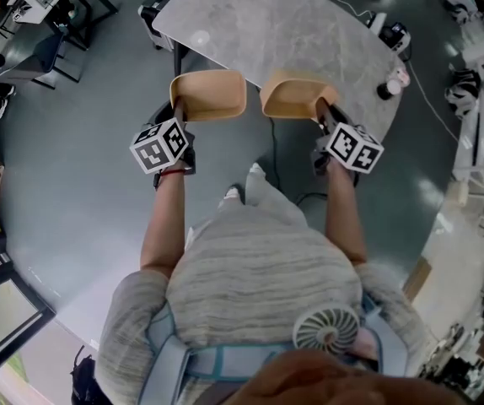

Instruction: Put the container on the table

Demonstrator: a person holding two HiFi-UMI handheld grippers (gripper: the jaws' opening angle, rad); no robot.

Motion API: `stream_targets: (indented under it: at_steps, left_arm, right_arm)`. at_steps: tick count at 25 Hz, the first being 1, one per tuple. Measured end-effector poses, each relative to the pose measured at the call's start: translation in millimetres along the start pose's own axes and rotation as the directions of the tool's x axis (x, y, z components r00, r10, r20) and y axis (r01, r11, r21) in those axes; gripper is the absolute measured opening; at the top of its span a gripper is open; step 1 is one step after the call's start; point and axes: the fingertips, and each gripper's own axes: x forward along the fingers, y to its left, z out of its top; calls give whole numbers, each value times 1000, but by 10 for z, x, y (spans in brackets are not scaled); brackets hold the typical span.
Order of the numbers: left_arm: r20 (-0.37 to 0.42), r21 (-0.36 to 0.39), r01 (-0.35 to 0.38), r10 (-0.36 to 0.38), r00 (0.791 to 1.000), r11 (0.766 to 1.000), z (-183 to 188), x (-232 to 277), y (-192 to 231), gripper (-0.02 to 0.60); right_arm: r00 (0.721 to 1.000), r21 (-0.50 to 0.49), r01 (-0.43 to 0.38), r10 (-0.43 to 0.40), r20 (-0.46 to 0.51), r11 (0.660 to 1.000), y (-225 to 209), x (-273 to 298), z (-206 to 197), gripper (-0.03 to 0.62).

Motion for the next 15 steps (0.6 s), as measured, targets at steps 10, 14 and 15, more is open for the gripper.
stream_targets:
  at_steps: [10, 14, 15]
  left_arm:
    - [-1, 9, -17, 17, 1000, 1000, 445, 797, -37, 37]
    - [-3, 7, -26, 26, 1000, 1000, 623, 1196, -72, 37]
    - [-3, 6, -28, 28, 1000, 1000, 660, 1297, -94, 37]
  right_arm:
    - [999, -9, -13, 12, -29, 1000, -292, 822, 445, 3]
    - [999, -9, -24, 24, -49, 1000, -458, 1220, 641, 3]
    - [998, -12, -30, 30, -56, 999, -501, 1320, 694, 3]
